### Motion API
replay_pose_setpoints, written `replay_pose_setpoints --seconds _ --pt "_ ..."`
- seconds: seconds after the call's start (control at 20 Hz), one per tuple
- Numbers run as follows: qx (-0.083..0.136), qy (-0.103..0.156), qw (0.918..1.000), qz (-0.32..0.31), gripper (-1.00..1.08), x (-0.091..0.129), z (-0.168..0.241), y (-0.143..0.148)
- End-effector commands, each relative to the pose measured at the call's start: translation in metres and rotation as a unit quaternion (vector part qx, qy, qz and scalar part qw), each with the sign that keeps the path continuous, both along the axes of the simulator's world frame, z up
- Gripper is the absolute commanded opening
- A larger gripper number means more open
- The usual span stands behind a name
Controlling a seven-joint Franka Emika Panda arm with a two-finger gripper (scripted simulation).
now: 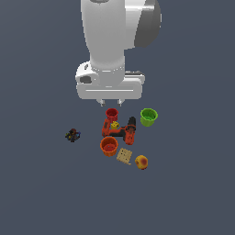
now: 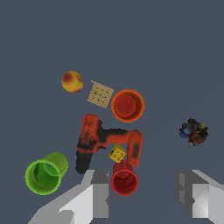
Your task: Pick up a designated object from a clutter of objects.
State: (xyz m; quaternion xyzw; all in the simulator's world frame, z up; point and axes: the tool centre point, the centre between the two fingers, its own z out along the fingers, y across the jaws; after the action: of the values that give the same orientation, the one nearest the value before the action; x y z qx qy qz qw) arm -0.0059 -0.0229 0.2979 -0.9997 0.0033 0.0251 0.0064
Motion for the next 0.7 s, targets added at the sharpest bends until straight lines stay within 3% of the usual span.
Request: replay_pose_setpoints --seconds 0.0,0.4,0.65 --pt "-0.002 0.001 1.0000 0.007 0.28 0.001 -0.002 0.000" --pt "-0.015 0.004 0.9977 0.066 0.28 0.011 -0.016 -0.004" --pt "-0.028 0.010 0.9911 0.130 0.28 0.021 -0.031 -0.007"
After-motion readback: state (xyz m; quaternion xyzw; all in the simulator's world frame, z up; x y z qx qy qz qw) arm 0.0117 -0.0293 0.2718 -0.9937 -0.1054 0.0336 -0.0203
